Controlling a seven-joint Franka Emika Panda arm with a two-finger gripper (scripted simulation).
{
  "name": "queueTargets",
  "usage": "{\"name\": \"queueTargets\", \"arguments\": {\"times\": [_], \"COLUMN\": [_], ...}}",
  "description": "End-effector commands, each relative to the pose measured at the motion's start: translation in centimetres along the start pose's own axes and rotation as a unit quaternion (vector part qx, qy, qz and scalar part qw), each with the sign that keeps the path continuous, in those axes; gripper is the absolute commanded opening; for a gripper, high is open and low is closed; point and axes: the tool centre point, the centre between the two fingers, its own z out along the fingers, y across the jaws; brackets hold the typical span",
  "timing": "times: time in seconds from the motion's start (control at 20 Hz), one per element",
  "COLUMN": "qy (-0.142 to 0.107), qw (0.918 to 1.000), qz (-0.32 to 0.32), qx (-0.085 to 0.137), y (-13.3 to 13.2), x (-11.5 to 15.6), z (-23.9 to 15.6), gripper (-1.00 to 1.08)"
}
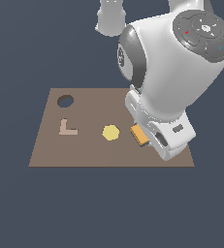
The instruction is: Insert a designated object into the corresponding slot on a board.
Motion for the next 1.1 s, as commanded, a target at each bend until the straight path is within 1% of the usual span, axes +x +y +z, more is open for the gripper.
{"name": "queueTargets", "arguments": {"times": [0.0, 0.3, 0.55, 0.6, 1.05], "qy": [0.0, 0.0, -0.001, -0.001, -0.001], "qw": [0.9999, 0.9999, 0.9999, 0.9999, 0.9999], "qz": [-0.011, -0.014, -0.016, -0.016, -0.016], "qx": [0.0, 0.0, 0.0, 0.0, 0.0], "y": [0.2, 0.2, 0.2, 0.2, 0.2], "x": [0.1, 0.2, 0.2, 0.2, 0.2], "z": [0.0, 0.0, 1.0, 1.0, 1.0], "gripper": [-1.0, -1.0, -1.0, 1.0, 1.0]}}
